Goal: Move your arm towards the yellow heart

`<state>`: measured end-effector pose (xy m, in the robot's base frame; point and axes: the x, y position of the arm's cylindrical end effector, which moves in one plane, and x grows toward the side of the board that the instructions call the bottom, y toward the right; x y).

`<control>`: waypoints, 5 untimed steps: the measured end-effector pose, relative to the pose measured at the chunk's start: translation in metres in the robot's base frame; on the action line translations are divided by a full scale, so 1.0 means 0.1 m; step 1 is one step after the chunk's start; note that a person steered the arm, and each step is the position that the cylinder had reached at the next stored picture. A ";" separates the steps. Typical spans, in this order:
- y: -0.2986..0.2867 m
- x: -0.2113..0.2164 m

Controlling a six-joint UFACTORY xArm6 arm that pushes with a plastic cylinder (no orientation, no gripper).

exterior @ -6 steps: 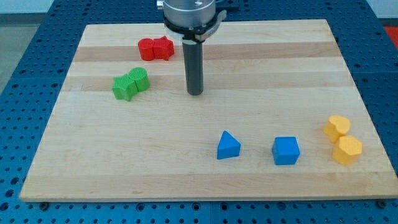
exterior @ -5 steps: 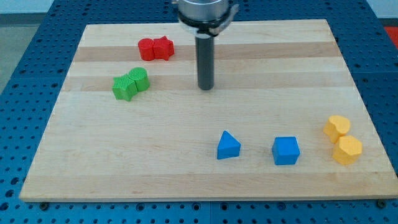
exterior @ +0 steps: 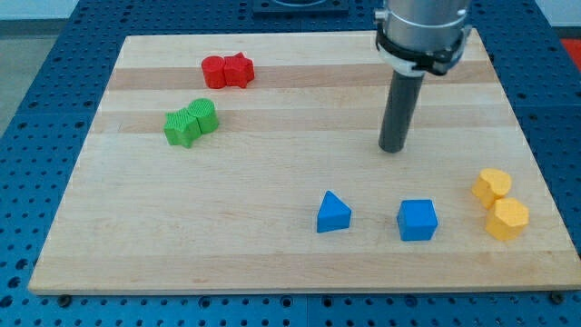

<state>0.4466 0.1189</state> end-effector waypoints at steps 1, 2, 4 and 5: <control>0.18 0.15; 0.50 0.15; 0.79 0.41; 0.73 0.94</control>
